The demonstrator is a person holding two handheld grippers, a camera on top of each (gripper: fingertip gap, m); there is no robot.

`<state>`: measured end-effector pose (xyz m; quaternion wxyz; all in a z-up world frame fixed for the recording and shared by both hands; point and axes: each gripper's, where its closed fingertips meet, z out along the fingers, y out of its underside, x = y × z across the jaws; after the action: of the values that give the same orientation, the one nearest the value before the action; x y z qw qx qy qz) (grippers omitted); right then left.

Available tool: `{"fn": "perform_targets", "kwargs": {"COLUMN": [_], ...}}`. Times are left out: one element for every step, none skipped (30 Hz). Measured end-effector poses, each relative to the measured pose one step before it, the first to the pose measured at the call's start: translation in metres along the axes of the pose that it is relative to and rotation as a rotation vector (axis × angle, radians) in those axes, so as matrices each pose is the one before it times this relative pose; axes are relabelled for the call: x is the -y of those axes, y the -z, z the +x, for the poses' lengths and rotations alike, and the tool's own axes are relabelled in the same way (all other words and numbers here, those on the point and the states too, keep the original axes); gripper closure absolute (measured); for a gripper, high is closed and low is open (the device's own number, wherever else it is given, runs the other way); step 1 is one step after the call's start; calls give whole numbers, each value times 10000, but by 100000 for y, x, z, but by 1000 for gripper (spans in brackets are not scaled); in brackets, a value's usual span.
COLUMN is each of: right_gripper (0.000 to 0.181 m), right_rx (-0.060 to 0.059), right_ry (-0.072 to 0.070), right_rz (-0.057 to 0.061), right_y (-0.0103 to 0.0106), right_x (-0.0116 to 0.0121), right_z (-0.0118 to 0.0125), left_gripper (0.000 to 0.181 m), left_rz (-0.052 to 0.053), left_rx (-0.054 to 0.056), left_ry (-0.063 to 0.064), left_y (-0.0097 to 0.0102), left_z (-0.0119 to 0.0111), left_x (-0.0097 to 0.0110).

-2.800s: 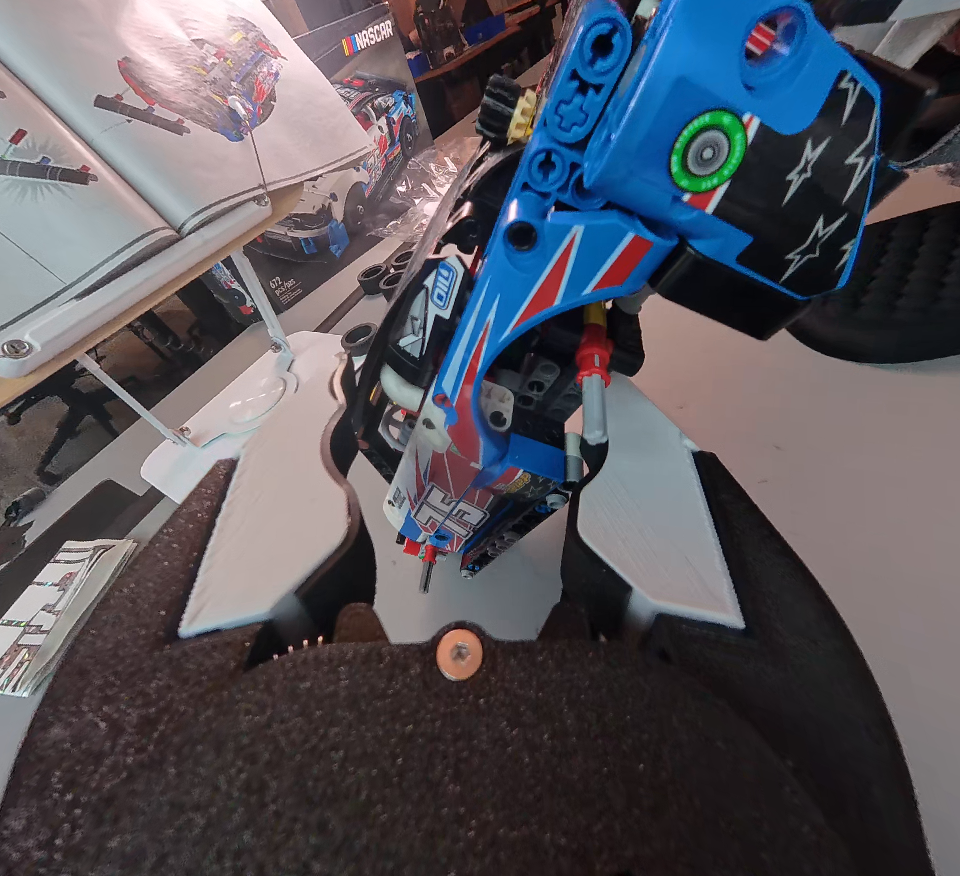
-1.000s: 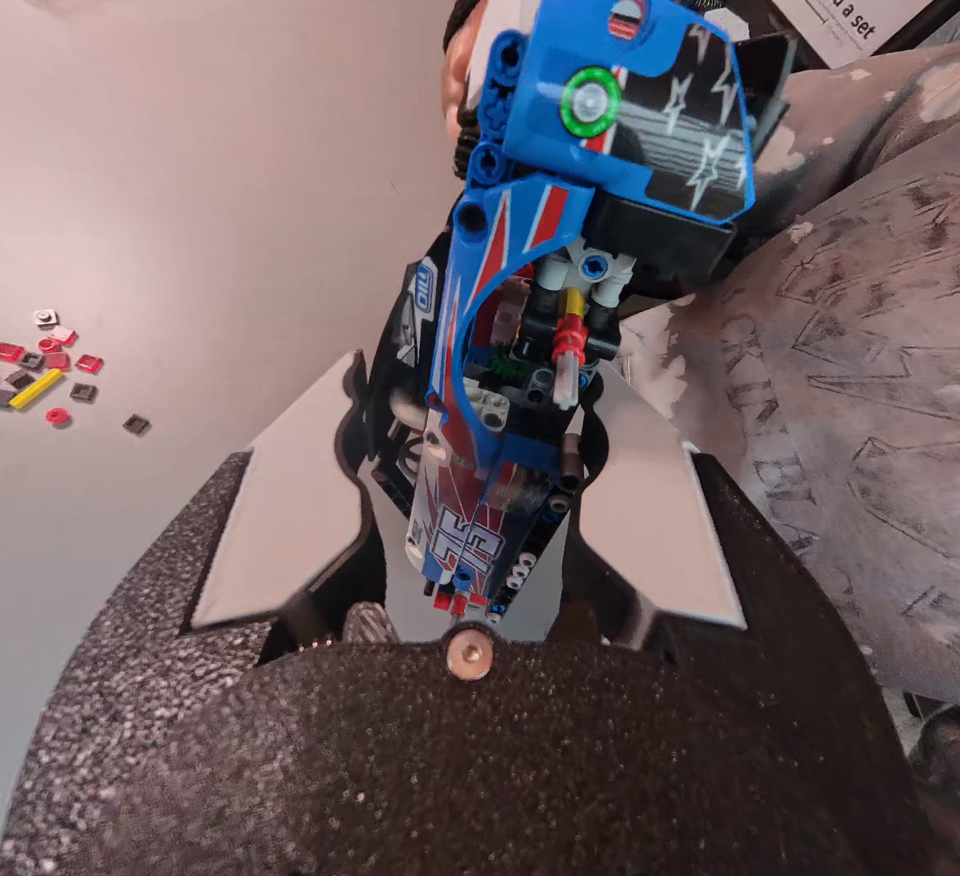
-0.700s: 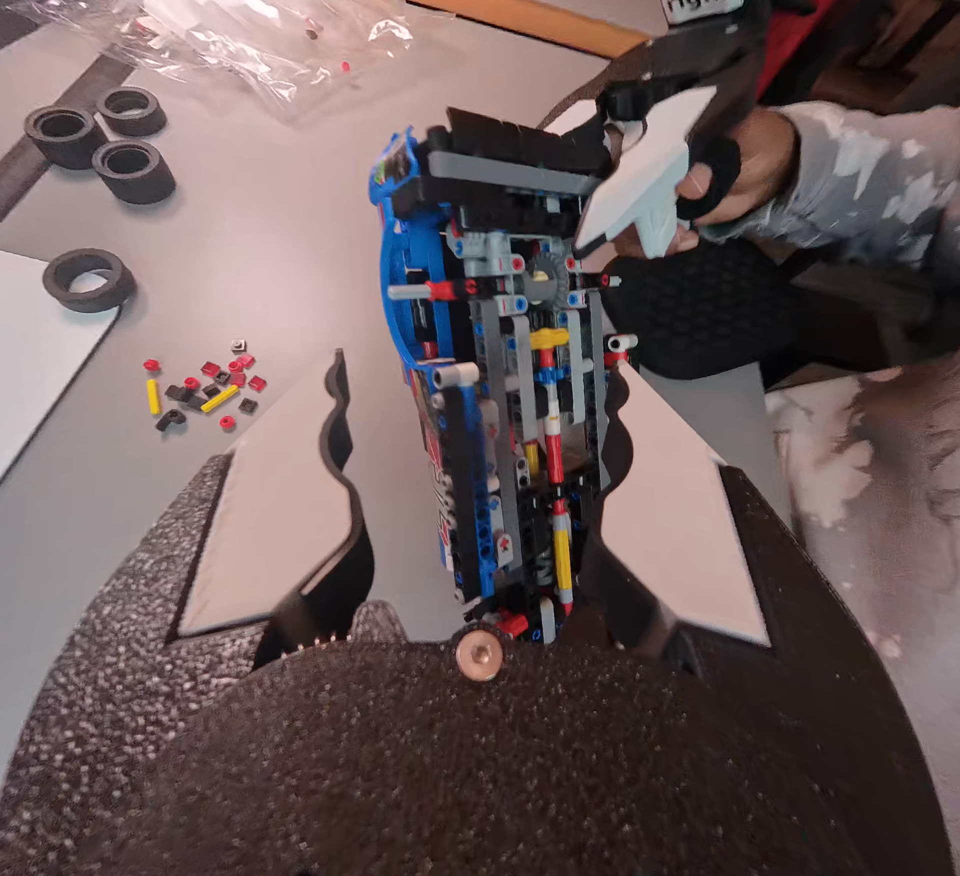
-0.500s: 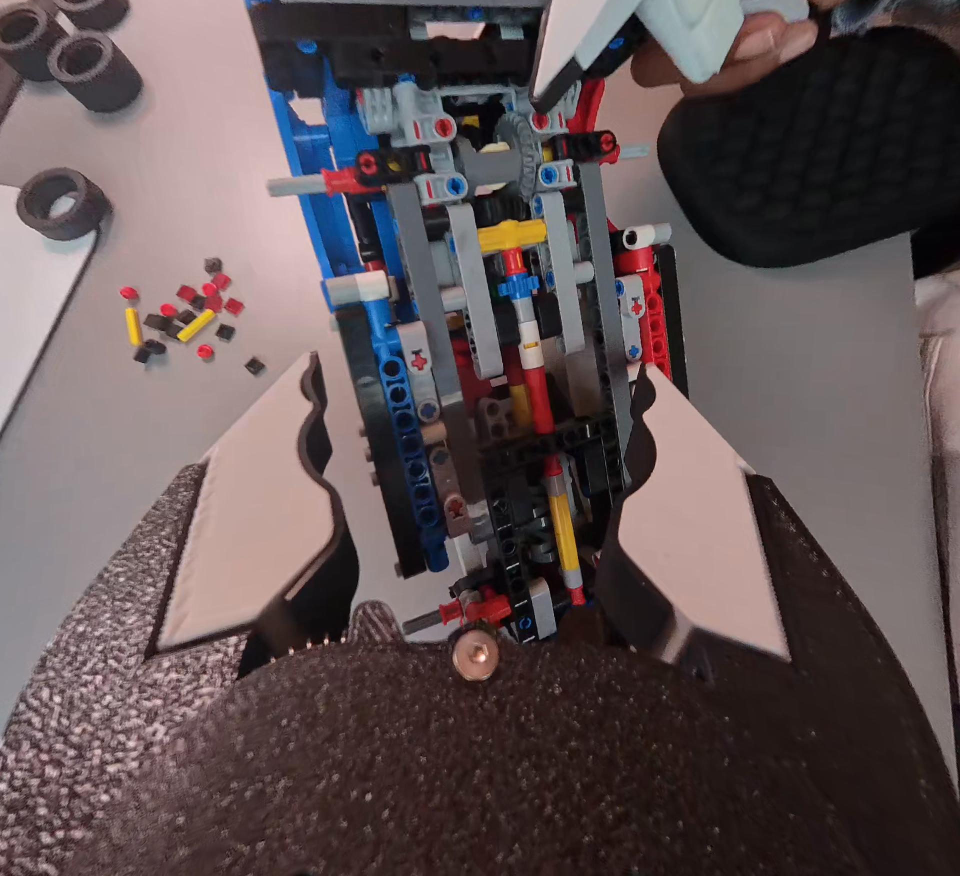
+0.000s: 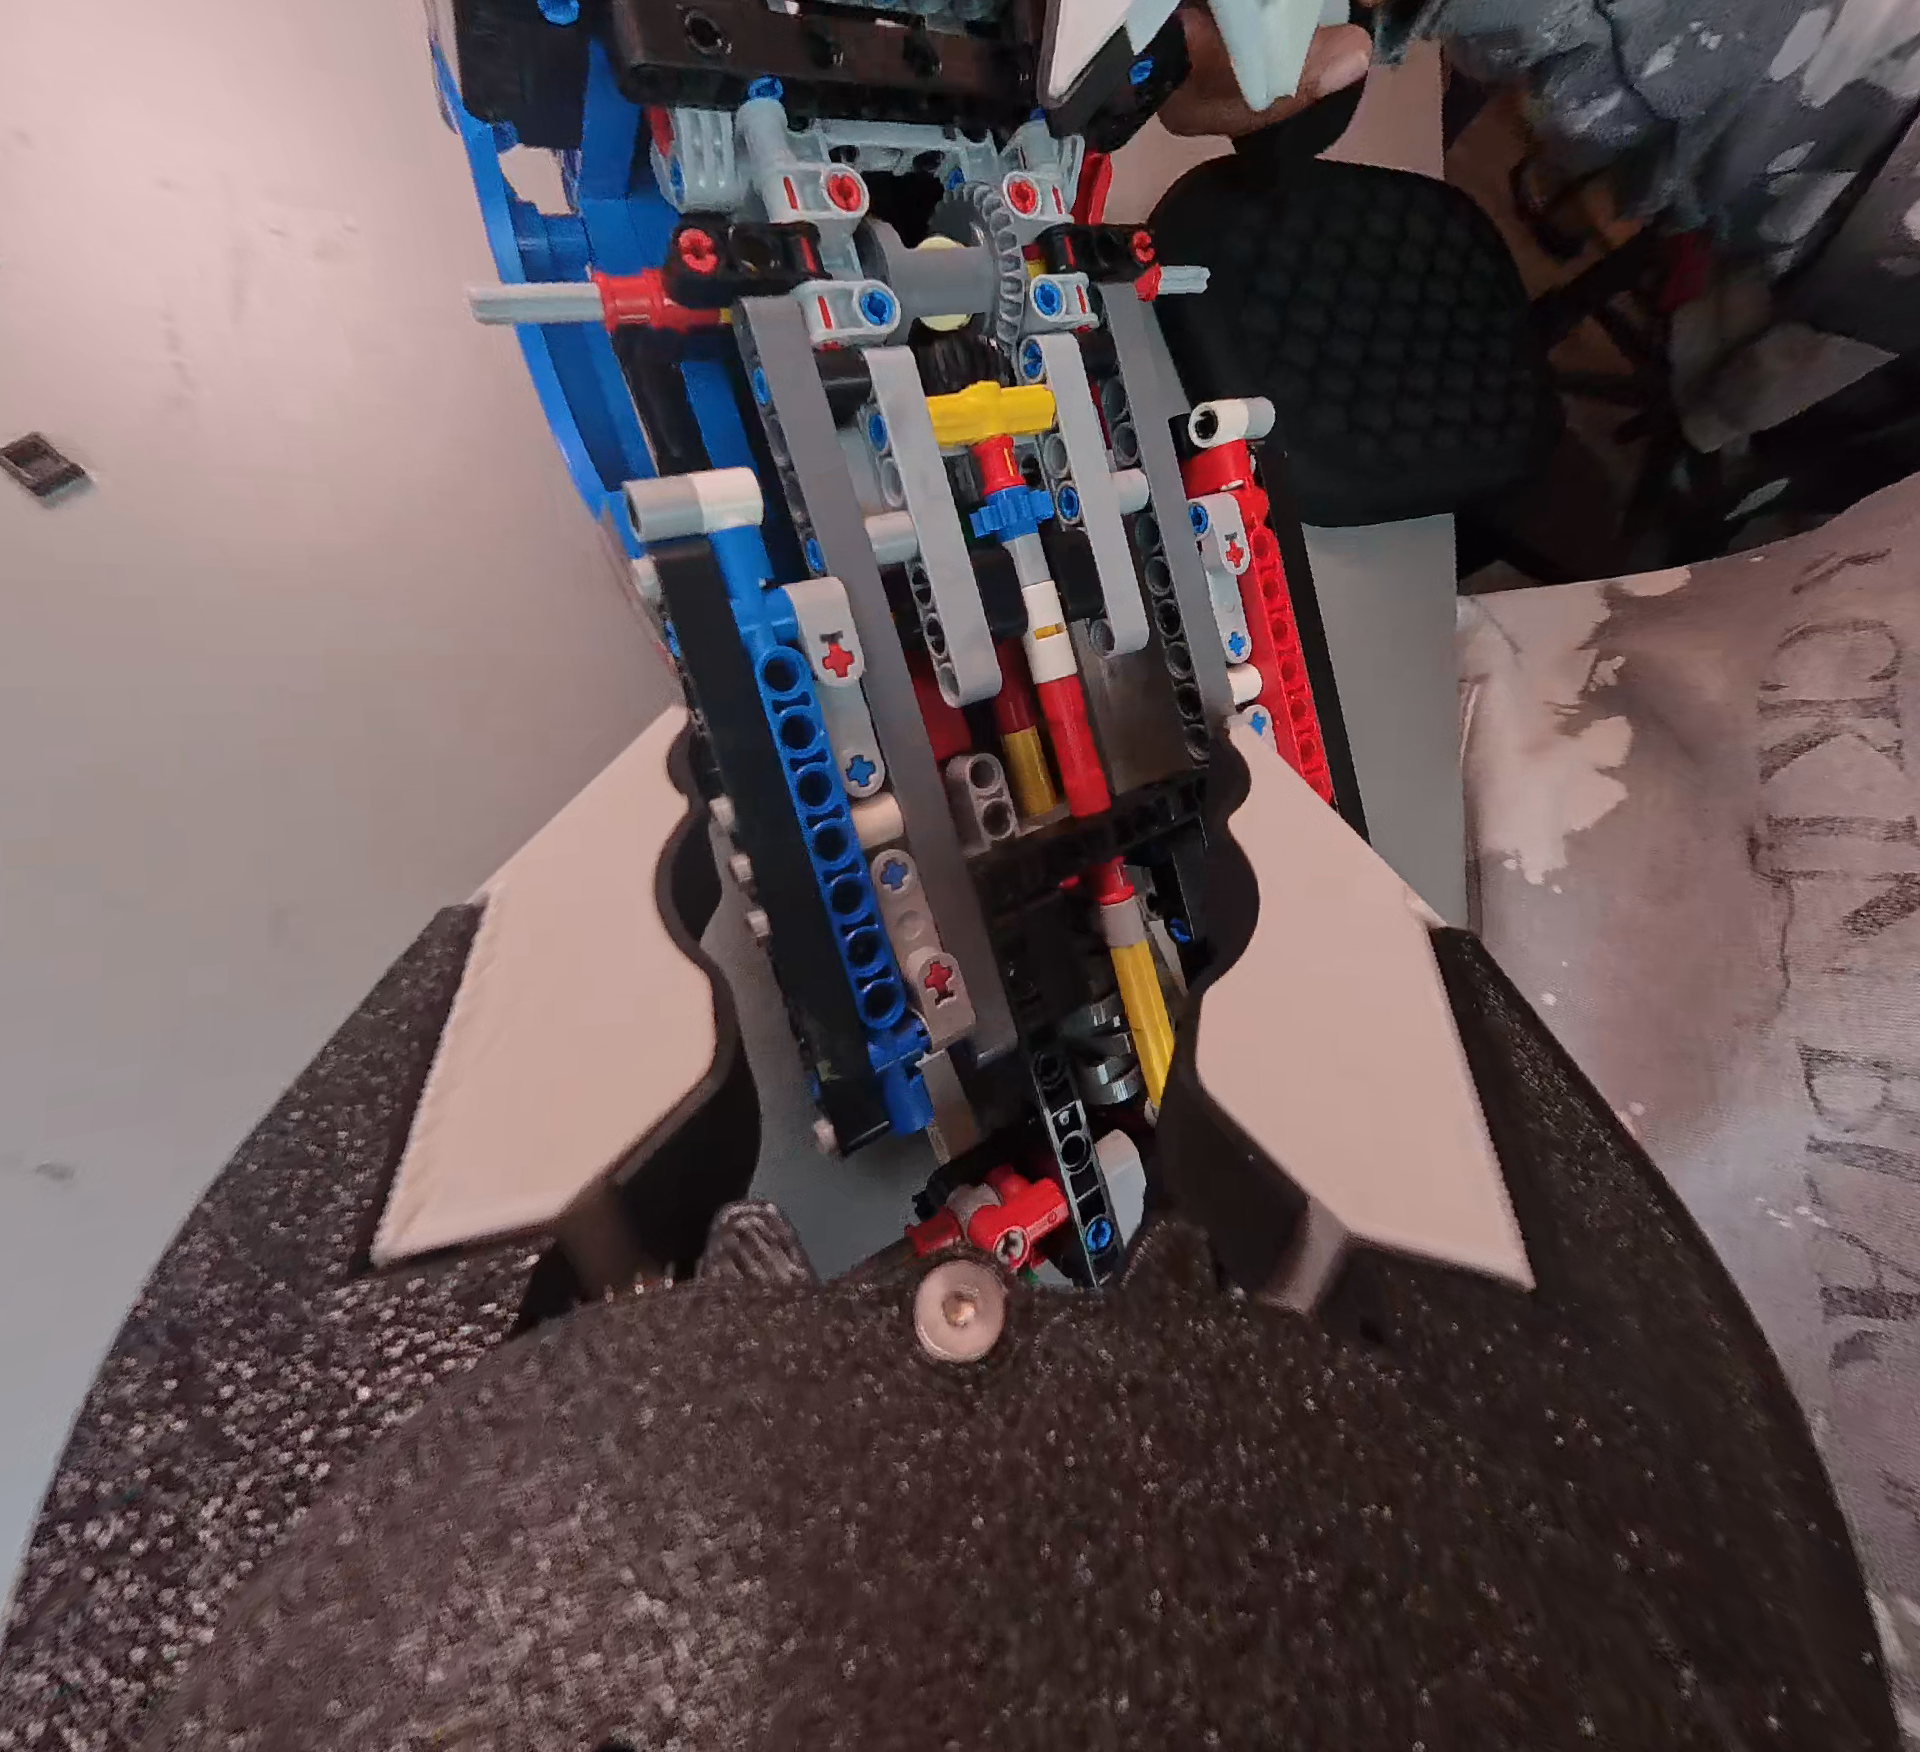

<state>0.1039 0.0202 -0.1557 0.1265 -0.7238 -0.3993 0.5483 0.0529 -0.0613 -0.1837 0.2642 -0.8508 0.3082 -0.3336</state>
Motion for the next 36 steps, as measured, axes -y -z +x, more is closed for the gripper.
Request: {"fn": "perform_targets", "kwargs": {"right_gripper": [117,116,118,121,126,130,134,138,142,145,149,150,150,151,154,156,159,161,164,166,166,166,167,167,171,175,176,176,177,177,178,179,181,181,181,181], "right_rx": [29,8,8,4,-29,7,50,113,153,39,-54,76,74,32,-21,-106,-165,-207,-181,-125,-62,-44,-39,0,6,10,5,-16,-74,-61,-3,48,33,-54,-79,-115], "right_ry": [214,129,130,148,122,94,65,44,-11,4,73,-15,-33,-38,11,95,182,255,247,214,177,146,134,136,54,46,56,17,19,54,73,70,164,254,406,383], "right_rz": [-10,53,55,-30,-221,-406,-400,-275,-235,-152,-120,-170,-137,-93,-59,-41,-54,-47,-20,15,-30,-25,-40,17,104,169,34,68,58,74,150,156,180,81,42,19], "right_y": [246,303,305,244,120,-41,-155,-222,-246,-216,-96,-66,-17,-4,15,27,19,21,59,66,-9,-21,-49,-45,-34,29,5,-7,-30,8,11,19,19,-5,-9,-27], "right_x": [257,427,491,383,59,-289,-355,-240,-208,-98,-8,-68,-11,56,108,131,92,108,152,223,146,160,140,196,309,407,157,157,104,110,208,276,351,298,284,254], "right_z": [45,106,125,155,219,175,103,-42,-119,23,185,5,22,65,82,91,42,-10,-79,-157,-217,-198,-143,-166,-149,-135,-107,-99,-24,-50,-158,-281,-331,-245,-229,-176], "left_gripper": [89,91,97,99,101,103,104,105,105,106,105,105,105,105,105,105,106,108,108,108,108,107,106,107,107,102,100,99,98,98,97,98,98,98,98,99], "left_rz": [-68,-73,-58,26,42,44,10,-10,-35,-57,-85,-43,-39,-31,-23,51,210,266,232,130,-40,-156,-97,-62,-68,-158,-120,-56,20,47,49,28,18,34,49,74], "left_rx": [-143,-88,62,61,-159,-119,-75,16,44,14,-3,3,-14,-28,-26,12,86,142,178,248,235,17,-291,-289,-200,-98,-167,-128,-37,-11,6,47,67,94,91,61], "left_ry": [15,-4,-12,39,92,31,29,-34,-66,-57,3,-7,-6,10,16,12,18,49,97,71,-5,-33,46,105,93,55,57,120,106,150,116,66,45,66,50,54], "left_y": [92,91,39,-2,-29,-43,-45,-25,-6,18,54,80,67,42,53,130,290,397,377,180,-94,-331,-417,-464,-448,-418,-244,-183,-177,-158,-90,0,72,62,34,34], "left_z": [185,99,-166,-197,99,82,49,-31,-14,28,13,-35,-39,-46,-55,-115,-224,-323,-419,-544,-529,-157,328,333,197,52,146,138,80,109,140,144,163,138,125,110], "left_x": [-166,-156,-140,-14,28,37,27,7,-5,-39,-85,-29,-26,-1,33,183,472,596,582,451,181,-8,88,154,118,-53,-60,-43,2,-28,-34,-58,-58,-37,-26,-7]}}
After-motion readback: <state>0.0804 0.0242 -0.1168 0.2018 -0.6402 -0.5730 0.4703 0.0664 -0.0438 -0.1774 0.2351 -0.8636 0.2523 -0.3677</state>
